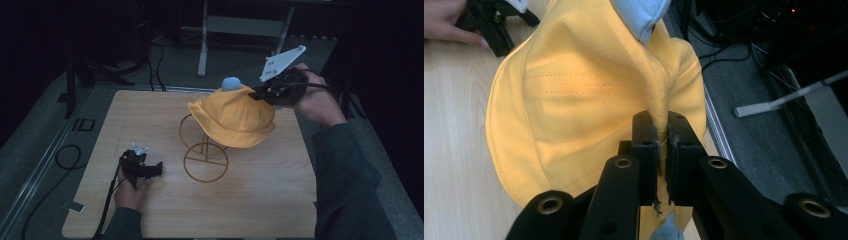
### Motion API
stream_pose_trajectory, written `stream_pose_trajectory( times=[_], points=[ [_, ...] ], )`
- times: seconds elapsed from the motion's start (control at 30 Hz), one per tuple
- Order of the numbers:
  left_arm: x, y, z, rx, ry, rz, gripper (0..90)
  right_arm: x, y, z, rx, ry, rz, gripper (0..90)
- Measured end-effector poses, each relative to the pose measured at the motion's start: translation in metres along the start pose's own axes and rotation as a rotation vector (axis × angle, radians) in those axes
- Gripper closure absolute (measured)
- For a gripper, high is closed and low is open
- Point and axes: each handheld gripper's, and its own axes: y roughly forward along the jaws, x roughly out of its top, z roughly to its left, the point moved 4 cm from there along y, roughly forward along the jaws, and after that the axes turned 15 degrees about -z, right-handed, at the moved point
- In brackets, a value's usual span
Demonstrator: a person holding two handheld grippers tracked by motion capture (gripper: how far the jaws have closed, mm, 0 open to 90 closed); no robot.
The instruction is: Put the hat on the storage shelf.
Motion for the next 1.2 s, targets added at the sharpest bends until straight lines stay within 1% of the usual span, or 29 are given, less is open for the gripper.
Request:
stream_pose_trajectory(
  times=[0.03, 0.07, 0.1, 0.13, 0.17, 0.2, 0.23, 0.3, 0.43, 0.53, 0.6, 0.63, 0.67, 0.7, 0.73, 0.77, 0.8, 0.83, 0.9, 0.93, 1.0, 1.1, 1.17, 1.2],
  points=[
    [0.0, 0.0, 0.0, 0.0, 0.0, 0.0, 0.4, 0.004, 0.005, 0.002, 0.01, -0.007, -0.001, 84.7],
    [0.0, 0.0, 0.0, 0.0, 0.0, 0.0, 0.4, 0.004, 0.005, 0.002, 0.01, -0.007, -0.001, 84.7],
    [0.0, 0.0, 0.0, -0.001, 0.001, 0.001, 0.4, 0.009, 0.011, 0.005, 0.02, -0.012, 0.002, 84.6],
    [0.0, 0.0, 0.0, 0.0, 0.001, 0.001, 0.4, 0.009, 0.011, 0.005, 0.02, -0.012, 0.002, 84.6],
    [0.0, 0.0, 0.0, 0.001, 0.0, 0.0, 0.3, 0.014, 0.017, 0.007, 0.03, -0.023, 0.006, 84.6],
    [0.0, 0.0, 0.0, 0.0, 0.0, 0.002, 0.3, 0.014, 0.017, 0.007, 0.03, -0.023, 0.006, 84.6],
    [0.0, 0.0, 0.0, 0.0, 0.0, 0.002, 0.3, 0.019, 0.024, 0.01, 0.037, -0.031, 0.01, 84.6],
    [0.0, 0.0, 0.0, 0.0, 0.0, 0.002, 0.4, 0.02, 0.026, 0.011, 0.04, -0.034, 0.013, 84.5],
    [0.0, 0.0, 0.0, 0.0, 0.0, 0.002, 0.4, 0.025, 0.045, 0.018, 0.055, -0.051, 0.044, 84.2],
    [0.0, 0.0, 0.0, 0.001, -0.003, 0.001, 0.4, 0.028, 0.059, 0.021, 0.055, -0.058, 0.061, 83.6],
    [0.0, 0.0, 0.0, 0.0, 0.0, 0.001, 0.3, 0.029, 0.062, 0.022, 0.057, -0.054, 0.061, 83.3],
    [0.0, 0.0, 0.0, 0.0, 0.002, 0.001, 0.3, 0.029, 0.066, 0.023, 0.058, -0.051, 0.06, 81.4],
    [0.0, 0.0, 0.0, 0.0, 0.002, 0.0, 0.4, 0.029, 0.073, 0.024, 0.057, -0.042, 0.068, 74.3],
    [0.0, 0.0, 0.0, 0.001, 0.0, -0.002, 0.4, 0.029, 0.076, 0.025, 0.067, -0.035, 0.07, 71.1],
    [0.0, 0.0, 0.0, 0.0, -0.001, -0.002, 0.4, 0.029, 0.078, 0.027, 0.074, -0.032, 0.069, 70.5],
    [0.0, 0.0, 0.0, 0.0, -0.001, -0.002, 0.4, 0.028, 0.081, 0.029, 0.078, -0.03, 0.073, 70.5],
    [0.0, 0.0, 0.0, 0.0, -0.002, -0.001, 0.3, 0.029, 0.084, 0.031, 0.081, -0.042, 0.07, 71.0],
    [0.0, 0.0, 0.0, 0.0, -0.002, -0.002, 0.3, 0.029, 0.085, 0.033, 0.083, -0.046, 0.068, 73.3],
    [0.0, 0.0, 0.0, 0.001, -0.004, 0.0, 0.4, 0.032, 0.088, 0.037, 0.088, -0.055, 0.055, 76.5],
    [0.0, 0.0, 0.0, 0.001, -0.002, 0.0, 0.4, 0.033, 0.091, 0.039, 0.083, -0.056, 0.043, 77.7],
    [0.0, 0.0, 0.0, 0.001, -0.002, 0.0, 0.4, 0.035, 0.095, 0.041, 0.084, -0.059, 0.041, 78.1],
    [0.0, 0.0, 0.0, 0.001, -0.002, 0.0, 0.4, 0.033, 0.103, 0.045, 0.093, -0.071, 0.072, 78.1],
    [0.0, 0.0, 0.0, 0.001, -0.002, 0.0, 0.3, 0.032, 0.104, 0.046, 0.106, -0.075, 0.079, 77.6],
    [0.0, 0.0, 0.0, 0.001, -0.002, -0.001, 0.3, 0.032, 0.104, 0.046, 0.107, -0.065, 0.076, 75.5]
  ],
)
